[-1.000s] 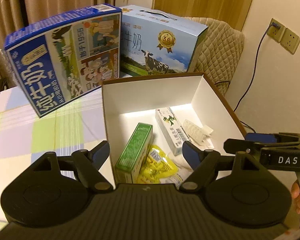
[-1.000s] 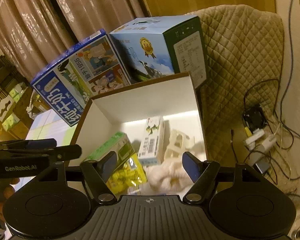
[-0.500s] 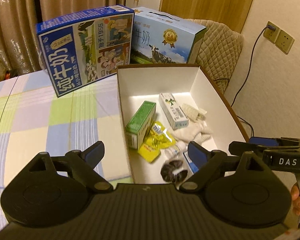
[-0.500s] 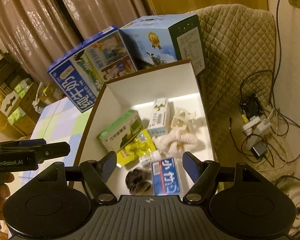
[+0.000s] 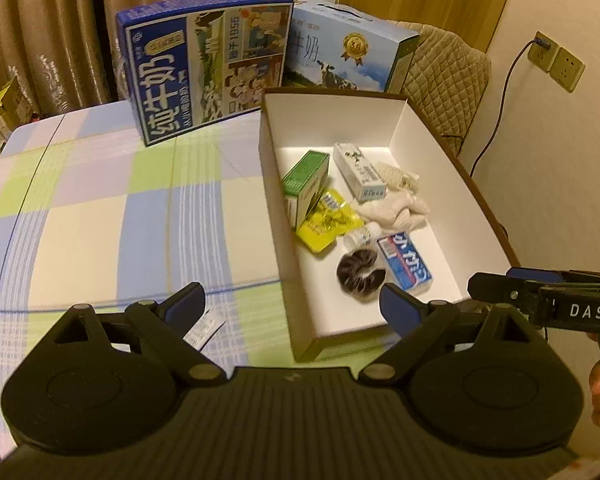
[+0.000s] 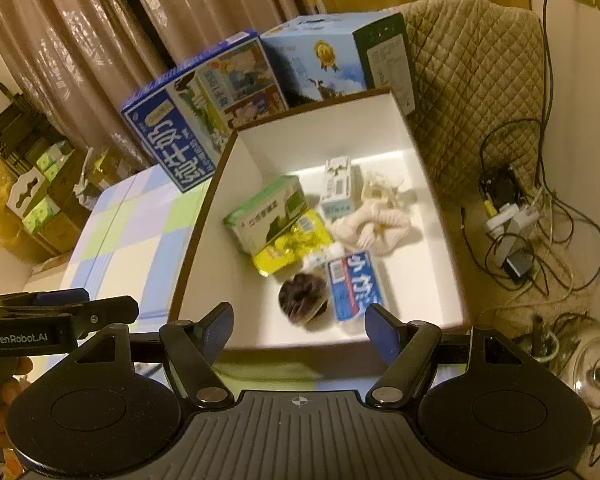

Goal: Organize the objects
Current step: 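Withdraw both tools from the box toward the red packet and toothpaste tube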

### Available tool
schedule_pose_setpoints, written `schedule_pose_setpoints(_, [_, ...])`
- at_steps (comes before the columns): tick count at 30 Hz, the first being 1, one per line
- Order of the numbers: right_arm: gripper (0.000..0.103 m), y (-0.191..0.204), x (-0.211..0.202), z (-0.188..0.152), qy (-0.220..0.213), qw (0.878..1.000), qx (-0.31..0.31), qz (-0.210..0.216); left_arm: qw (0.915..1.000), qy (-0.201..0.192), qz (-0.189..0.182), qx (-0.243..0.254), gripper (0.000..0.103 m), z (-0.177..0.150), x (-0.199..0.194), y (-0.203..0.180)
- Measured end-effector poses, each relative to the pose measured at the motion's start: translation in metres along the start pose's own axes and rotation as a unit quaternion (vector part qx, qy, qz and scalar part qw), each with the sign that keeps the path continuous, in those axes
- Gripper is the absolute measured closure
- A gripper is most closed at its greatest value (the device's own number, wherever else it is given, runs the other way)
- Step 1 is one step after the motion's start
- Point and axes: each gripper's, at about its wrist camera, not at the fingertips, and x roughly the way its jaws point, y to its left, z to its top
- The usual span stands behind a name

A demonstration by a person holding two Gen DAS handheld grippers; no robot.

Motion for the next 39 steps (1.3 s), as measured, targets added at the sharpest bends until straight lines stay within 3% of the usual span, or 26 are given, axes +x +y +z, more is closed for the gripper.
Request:
schedule_pose_setpoints(17, [0.033, 0.052, 0.001, -0.048, 0.028, 1.0, -0.001, 0.011, 0.9992, 0.02, 0.019, -0.03, 0.009, -0.058, -0.036, 0.057])
schedule_pose_setpoints(39, [0.033, 0.129, 0.045, -0.089, 0.08, 0.996, -0.01, 0.028, 0.9965, 0.034, 0.048, -0.059, 0.009, -0.091, -0.056, 0.141])
